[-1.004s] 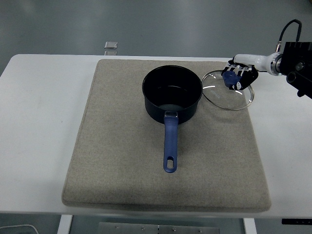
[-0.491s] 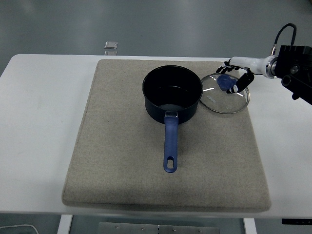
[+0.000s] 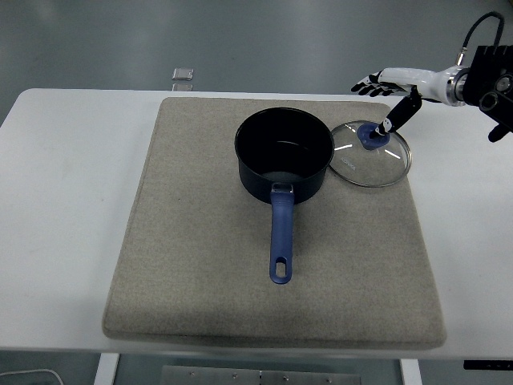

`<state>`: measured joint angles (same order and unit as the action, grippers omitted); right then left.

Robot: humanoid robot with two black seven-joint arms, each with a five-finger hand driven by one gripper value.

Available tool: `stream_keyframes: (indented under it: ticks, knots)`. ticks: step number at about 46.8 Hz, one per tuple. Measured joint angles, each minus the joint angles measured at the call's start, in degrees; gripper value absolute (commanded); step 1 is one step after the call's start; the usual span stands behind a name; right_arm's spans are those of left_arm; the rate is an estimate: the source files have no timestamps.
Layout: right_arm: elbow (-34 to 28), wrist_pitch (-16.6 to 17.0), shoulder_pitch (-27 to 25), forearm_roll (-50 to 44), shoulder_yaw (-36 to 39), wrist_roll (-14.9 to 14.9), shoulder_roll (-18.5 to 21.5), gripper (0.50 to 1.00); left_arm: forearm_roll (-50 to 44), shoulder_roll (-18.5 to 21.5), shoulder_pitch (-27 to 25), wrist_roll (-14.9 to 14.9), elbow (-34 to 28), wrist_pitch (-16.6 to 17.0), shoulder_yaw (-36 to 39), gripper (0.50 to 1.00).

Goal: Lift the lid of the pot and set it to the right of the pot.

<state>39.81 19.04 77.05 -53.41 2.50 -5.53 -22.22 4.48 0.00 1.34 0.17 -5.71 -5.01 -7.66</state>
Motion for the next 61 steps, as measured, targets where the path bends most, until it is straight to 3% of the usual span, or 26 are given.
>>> stream_keyframes:
  ticks: [12,17,35,47,53,61]
  knots:
    - [-0.2,-1.9,-1.0,10.7,7.4,0.0,0.5,0.921,0.0,0.0,0.0,0.0,0.0,0.0,0.0,1.0]
    - [-0.5,-2.5,-2.5,19.4,9.2,0.2,0.9,0.921,0.0,0.0,0.0,0.0,0.0,0.0,0.0,1.0]
    - [-1.0,-3.7,-5.3,46.4,9.8,0.4,4.0,0.921,0.0,0.0,0.0,0.0,0.0,0.0,0.0,1.0]
    - [-5.3,-3.8,-7.8,61.1,9.7,0.4,5.9,0.921,0.0,0.0,0.0,0.0,0.0,0.0,0.0,1.0]
    - [-6.2,-3.8,-9.3,66.4,9.7,0.4,6.9,0.921,0.0,0.0,0.0,0.0,0.0,0.0,0.0,1.0]
    - [-6.3,-3.8,-9.8,66.9,9.8,-0.2,7.1,0.924,0.0,0.0,0.0,0.0,0.0,0.0,0.0,1.0]
